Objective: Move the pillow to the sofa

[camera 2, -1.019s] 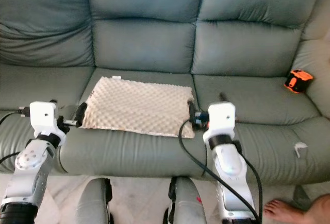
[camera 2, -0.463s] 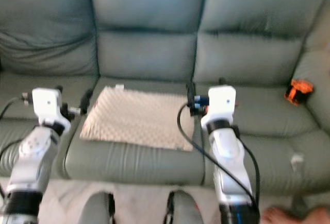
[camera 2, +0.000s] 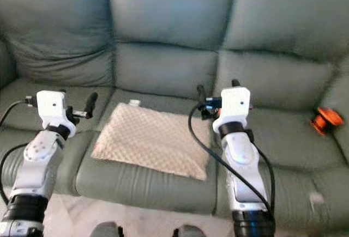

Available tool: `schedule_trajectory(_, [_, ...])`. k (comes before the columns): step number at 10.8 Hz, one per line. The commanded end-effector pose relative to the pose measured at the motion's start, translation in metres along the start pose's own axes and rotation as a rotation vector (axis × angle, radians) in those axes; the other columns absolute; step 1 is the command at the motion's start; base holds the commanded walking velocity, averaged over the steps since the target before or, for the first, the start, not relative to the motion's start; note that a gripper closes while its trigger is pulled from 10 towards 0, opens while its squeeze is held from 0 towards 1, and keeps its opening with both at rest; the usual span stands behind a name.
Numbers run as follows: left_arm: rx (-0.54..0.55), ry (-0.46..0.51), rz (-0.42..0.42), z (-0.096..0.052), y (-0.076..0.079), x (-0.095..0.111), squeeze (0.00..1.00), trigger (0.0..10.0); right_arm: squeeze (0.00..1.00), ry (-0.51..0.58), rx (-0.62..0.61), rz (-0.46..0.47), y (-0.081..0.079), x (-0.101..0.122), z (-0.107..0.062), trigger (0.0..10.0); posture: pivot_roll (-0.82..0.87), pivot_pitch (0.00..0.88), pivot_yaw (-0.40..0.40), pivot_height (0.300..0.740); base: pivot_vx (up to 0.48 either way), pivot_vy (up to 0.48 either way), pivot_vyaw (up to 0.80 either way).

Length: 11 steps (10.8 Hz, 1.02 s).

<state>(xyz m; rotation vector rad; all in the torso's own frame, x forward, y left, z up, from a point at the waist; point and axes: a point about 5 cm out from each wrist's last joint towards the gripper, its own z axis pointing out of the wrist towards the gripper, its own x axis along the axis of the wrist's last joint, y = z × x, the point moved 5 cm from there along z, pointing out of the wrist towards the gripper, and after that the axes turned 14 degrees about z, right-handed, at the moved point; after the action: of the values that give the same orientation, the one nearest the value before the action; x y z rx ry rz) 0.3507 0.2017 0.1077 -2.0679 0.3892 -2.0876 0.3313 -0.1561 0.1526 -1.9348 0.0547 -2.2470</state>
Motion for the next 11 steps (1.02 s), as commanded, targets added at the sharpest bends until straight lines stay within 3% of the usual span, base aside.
schedule_trajectory(1, [0.009,-0.029,0.007,-0.001,-0.002,-0.006,0.0,10.0,0.0,-0.013,-0.012,0.011,0.002,-0.002,0.001,10.0,-0.05,0.0,-0.038,0.74,0.0,0.0,0.0])
schedule_trajectory(4, [-0.008,-0.032,-0.002,0.0,0.004,-0.007,0.0,10.0,0.0,-0.038,-0.003,0.023,-0.002,-0.008,0.0,10.0,-0.05,0.0,-0.039,0.74,0.0,0.081,0.0])
schedule_trajectory(11, [-0.015,-0.021,0.008,0.005,0.007,-0.004,0.0,10.0,0.0,-0.074,0.014,0.027,-0.004,-0.016,0.0,10.0,-0.05,0.0,-0.041,0.74,0.0,0.48,0.0])
